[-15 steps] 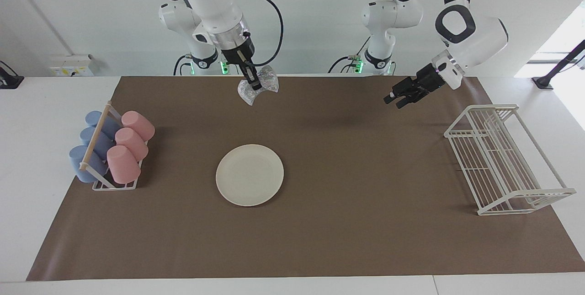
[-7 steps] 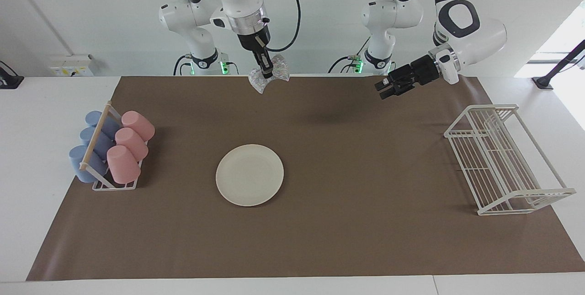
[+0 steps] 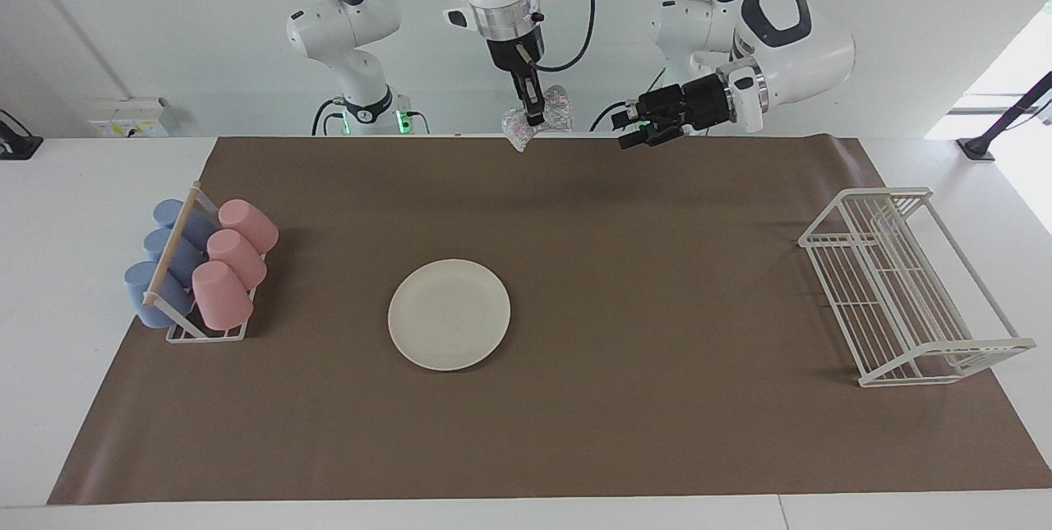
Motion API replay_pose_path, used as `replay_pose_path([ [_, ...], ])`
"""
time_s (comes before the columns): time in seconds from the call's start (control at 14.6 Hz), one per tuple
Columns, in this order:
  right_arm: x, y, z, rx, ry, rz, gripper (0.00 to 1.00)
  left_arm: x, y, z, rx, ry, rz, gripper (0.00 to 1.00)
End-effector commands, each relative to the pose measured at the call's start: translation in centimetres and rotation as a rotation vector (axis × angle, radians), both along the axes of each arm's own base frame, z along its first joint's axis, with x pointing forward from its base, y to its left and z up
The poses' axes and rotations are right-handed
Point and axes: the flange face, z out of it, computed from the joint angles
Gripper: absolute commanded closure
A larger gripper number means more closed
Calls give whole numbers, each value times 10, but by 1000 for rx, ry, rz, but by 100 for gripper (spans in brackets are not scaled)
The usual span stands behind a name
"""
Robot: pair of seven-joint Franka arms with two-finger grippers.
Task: Wipe plate with sponge
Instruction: 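Bring the sponge toward the left gripper while the left gripper reaches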
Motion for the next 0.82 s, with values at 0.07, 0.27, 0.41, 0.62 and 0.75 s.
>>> replay_pose_path([
  [0.07,6,-1,5,-14,-27,-19,100,-9,-34,12,8,-6,67,0],
  [0.27,8,-3,4,-14,-27,-22,100,-19,-62,11,25,-7,94,0],
  [0.41,10,-4,4,-15,-28,-25,100,-22,-67,12,23,14,94,1],
  [0.62,10,-5,4,-15,-28,-26,100,-24,-69,16,13,53,97,21],
  [0.75,10,-5,4,-15,-28,-25,100,-23,-73,24,4,108,122,40],
])
